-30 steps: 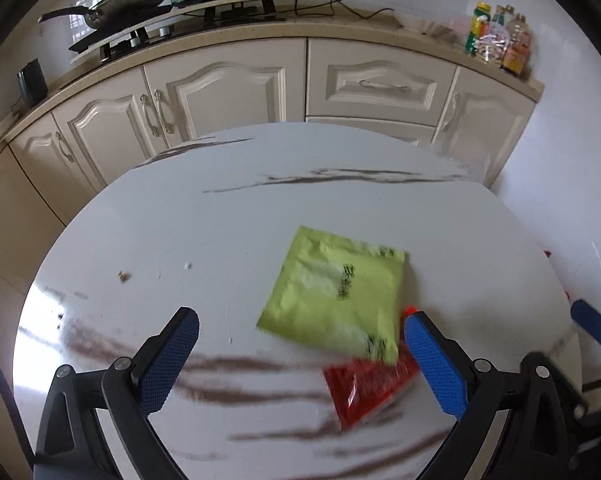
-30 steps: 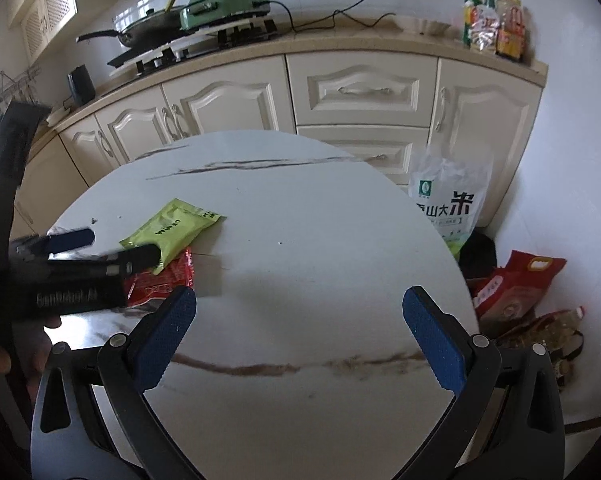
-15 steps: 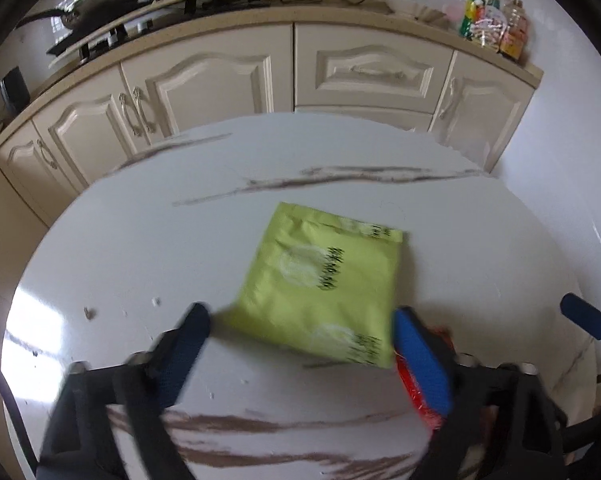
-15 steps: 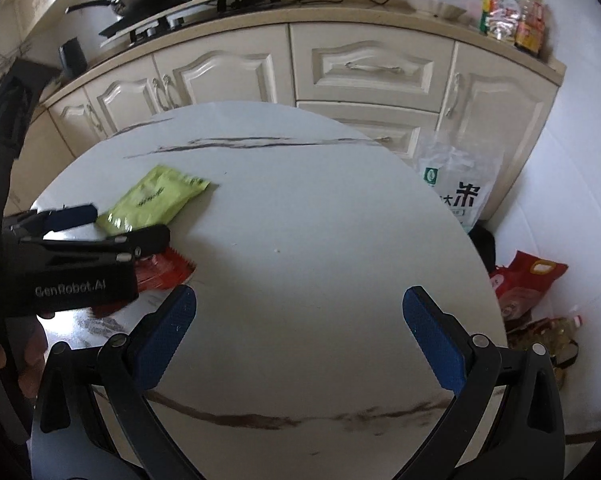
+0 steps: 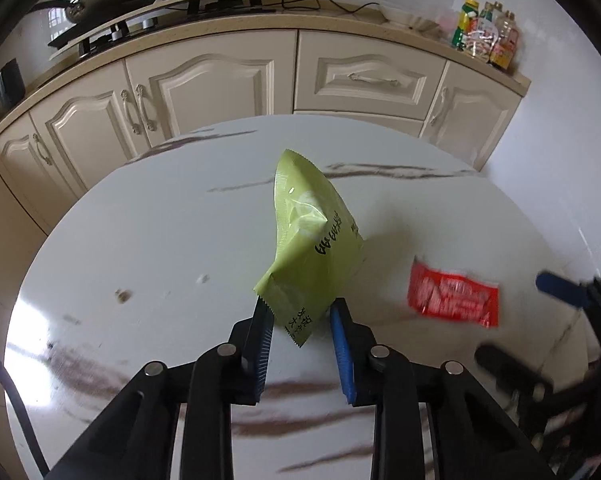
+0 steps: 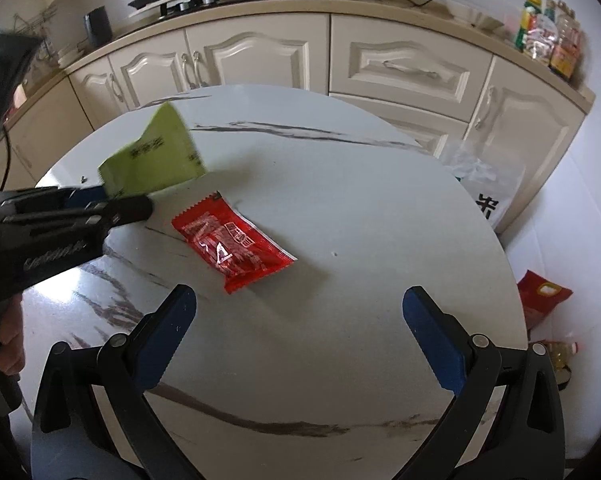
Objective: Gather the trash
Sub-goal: 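Grasp the red wrapper with the right tool while the left tool holds the yellow-green packet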
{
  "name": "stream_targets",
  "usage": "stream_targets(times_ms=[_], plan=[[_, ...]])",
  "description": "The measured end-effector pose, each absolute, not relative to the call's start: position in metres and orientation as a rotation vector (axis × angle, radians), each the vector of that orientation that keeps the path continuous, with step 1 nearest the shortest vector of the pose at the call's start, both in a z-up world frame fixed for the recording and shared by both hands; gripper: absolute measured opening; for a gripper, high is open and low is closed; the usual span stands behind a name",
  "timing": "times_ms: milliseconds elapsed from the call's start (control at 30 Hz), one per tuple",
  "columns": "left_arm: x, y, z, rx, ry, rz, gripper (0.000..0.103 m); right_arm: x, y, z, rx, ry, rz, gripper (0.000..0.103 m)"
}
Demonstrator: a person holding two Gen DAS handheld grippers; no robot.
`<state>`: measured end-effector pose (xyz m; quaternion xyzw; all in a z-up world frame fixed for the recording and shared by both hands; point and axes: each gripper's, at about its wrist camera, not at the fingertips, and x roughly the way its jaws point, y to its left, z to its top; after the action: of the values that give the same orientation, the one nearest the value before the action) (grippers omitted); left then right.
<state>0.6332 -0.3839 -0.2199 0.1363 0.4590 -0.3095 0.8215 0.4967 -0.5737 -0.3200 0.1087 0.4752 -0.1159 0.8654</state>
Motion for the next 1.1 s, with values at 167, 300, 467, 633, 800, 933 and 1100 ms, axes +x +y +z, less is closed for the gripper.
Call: stream_targets(times_ms=[167, 300, 467, 633, 800, 933, 1100], plan=[[0.616, -0.343, -0.211, 0.259, 1.0, -0.672, 0.019, 0.504, -0.567, -0.313, 0.21, 0.99, -0.215, 0.103], [0.597, -0.308, -0.205, 0.224, 1.016, -0.677, 0.017, 0.526, -0.553, -0.313, 0.153, 1.005, -0.132, 0.103], [0.57, -0.267, -0.196, 0.203, 1.028, -0.69, 0.013, 0.55, -0.545, -0.325, 0.109, 1.047, -0.05, 0.102], [0.547, -0.233, -0.186, 0.17, 1.026, -0.707, 0.013, 0.546, -0.544, -0.325, 0.098, 1.034, -0.052, 0.071], [0.527, -0.213, -0.174, 0.156, 1.006, -0.726, 0.013, 0.534, -0.543, -0.319, 0.101, 1.026, -0.049, 0.037], [0.514, -0.204, -0.166, 0.146, 0.997, -0.743, 0.012, 0.522, -0.537, -0.316, 0.093, 1.024, -0.042, 0.029], [0.495, -0.19, -0.159, 0.124, 0.993, -0.773, 0.008, 0.504, -0.527, -0.307, 0.104, 0.995, -0.048, 0.017]])
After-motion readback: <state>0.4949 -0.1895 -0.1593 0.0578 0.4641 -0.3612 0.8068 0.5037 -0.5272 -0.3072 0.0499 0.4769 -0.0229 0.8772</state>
